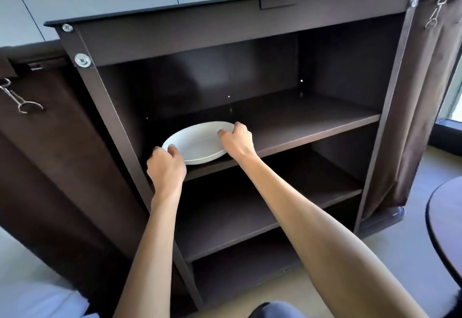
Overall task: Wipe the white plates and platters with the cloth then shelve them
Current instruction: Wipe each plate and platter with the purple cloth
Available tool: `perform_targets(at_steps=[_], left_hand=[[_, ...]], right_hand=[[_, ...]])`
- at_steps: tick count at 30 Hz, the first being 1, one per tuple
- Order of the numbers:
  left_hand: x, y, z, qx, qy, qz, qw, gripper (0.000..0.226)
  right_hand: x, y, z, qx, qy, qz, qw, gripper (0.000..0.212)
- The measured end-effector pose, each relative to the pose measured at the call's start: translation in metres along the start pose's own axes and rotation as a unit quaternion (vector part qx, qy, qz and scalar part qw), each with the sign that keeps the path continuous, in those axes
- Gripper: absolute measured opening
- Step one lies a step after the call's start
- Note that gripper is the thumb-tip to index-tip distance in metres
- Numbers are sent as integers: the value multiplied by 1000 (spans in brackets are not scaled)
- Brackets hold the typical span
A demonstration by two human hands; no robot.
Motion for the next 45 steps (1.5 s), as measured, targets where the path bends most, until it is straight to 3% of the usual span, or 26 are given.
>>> perform_targets(at_steps=[4, 8, 12, 17, 21, 23, 27, 31, 34, 39, 42, 45], left_hand=[[3, 0, -3, 0, -20, 2, 1000, 42], [0, 0, -6, -8, -31, -9, 999, 50], [-29, -24, -14, 20, -46, -109, 993, 63], [-64, -62, -36, 22, -43, -226, 973, 66], [-125, -125, -60, -190, -73, -359, 911, 44], [-171, -164, -93, -278, -15, -386, 879, 33], [-263, -224, -176, -380, 190, -305, 852, 22], [-356, -266, -262, -328, 361, -293, 823, 21], [-425, -289, -321, -258, 450, -317, 794, 25], [-507, -311, -408, -147, 560, -286, 763, 34], [-535, -328, -441, -140, 583, -258, 757, 30], [-546, -344, -464, -136, 574, -221, 777, 48]], right_hand=[[8, 1, -7, -76, 14, 6, 997, 44], [7, 9, -17, -126, 51, 15, 991, 67], [-5, 11, 2, -113, 45, 50, 991, 67], [-22, -5, 84, -20, -77, 80, 994, 44], [-46, -28, 192, 23, -225, 94, 969, 20], [-68, -41, 246, 14, -291, 94, 952, 21], [-127, -78, 357, -49, -424, 72, 902, 21], [-200, -138, 456, -96, -517, -50, 849, 21], [-254, -190, 504, -127, -536, -171, 817, 20], [-324, -263, 536, -207, -506, -324, 772, 32], [-345, -278, 548, -289, -508, -357, 729, 45], [-343, -280, 552, -330, -520, -356, 703, 42]])
Point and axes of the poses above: each hand's wrist, its own x-axis towards the middle knuckle, its own z-axis out of the back of the hand, y = z × x, the point moved 10 cm from there along x, towards the middle knuckle, and after that the axes turned 3 degrees about -z, right-handed, at the moved point
